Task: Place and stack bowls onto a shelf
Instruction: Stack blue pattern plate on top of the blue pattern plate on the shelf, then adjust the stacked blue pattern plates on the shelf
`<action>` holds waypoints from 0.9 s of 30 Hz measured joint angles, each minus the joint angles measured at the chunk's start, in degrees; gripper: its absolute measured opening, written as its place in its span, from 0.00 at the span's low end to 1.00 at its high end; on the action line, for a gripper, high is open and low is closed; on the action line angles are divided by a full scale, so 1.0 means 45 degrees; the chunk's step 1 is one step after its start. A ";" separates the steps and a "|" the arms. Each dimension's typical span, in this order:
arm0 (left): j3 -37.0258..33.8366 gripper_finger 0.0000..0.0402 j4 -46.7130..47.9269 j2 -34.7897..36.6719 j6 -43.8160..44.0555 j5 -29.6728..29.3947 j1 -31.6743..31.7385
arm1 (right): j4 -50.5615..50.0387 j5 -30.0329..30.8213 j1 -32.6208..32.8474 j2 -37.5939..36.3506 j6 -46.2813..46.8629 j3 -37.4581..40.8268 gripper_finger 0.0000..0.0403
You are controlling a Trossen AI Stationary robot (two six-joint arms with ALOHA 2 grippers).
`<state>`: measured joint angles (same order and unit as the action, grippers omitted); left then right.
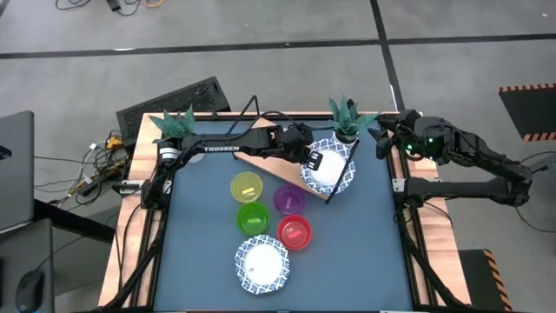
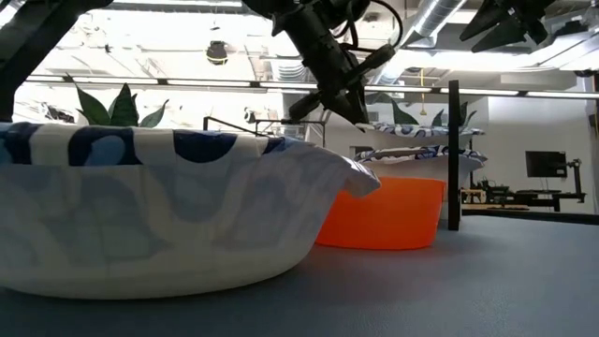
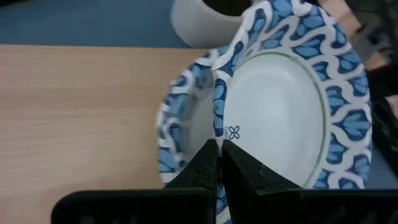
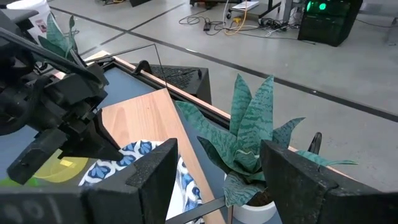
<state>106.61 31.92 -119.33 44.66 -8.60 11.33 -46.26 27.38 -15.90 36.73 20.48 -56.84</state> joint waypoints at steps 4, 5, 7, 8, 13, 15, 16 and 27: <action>0.0022 0.00 -0.0346 -0.0282 -0.0010 0.0407 0.0012 | 0.0004 0.0000 0.0000 0.0004 -0.0003 0.0000 0.63; 0.0008 0.00 -0.0282 -0.0360 -0.0007 0.0690 0.0018 | -0.0005 0.0000 0.0000 0.0004 -0.0003 0.0000 0.63; -0.0010 0.00 -0.0430 -0.0609 0.0005 0.1144 0.0005 | 0.0002 0.0000 0.0005 -0.0001 -0.0003 0.0000 0.63; -0.0005 0.00 -0.0486 -0.0646 0.0064 0.1269 0.0005 | -0.0005 0.0003 0.0000 0.0004 -0.0003 0.0000 0.63; 0.0005 0.05 -0.0176 -0.0646 0.0090 0.0515 -0.0005 | -0.0001 -0.0010 0.0004 0.0000 -0.0003 0.0000 0.63; 0.0075 0.08 -0.0132 -0.0646 0.0037 0.0396 0.0007 | -0.0005 -0.0015 0.0000 0.0004 0.0002 0.0000 0.63; 0.0105 0.10 -0.0168 -0.0634 0.0008 0.0417 0.0021 | -0.0002 -0.0015 0.0000 0.0004 0.0002 0.0000 0.63; 0.0141 0.36 -0.0324 -0.0573 -0.0589 0.0523 0.0035 | -0.0005 -0.0022 0.0000 0.0004 0.0004 0.0000 0.63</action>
<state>107.24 30.46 -121.91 42.02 -6.24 11.49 -46.28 27.28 -15.90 36.75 20.50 -56.84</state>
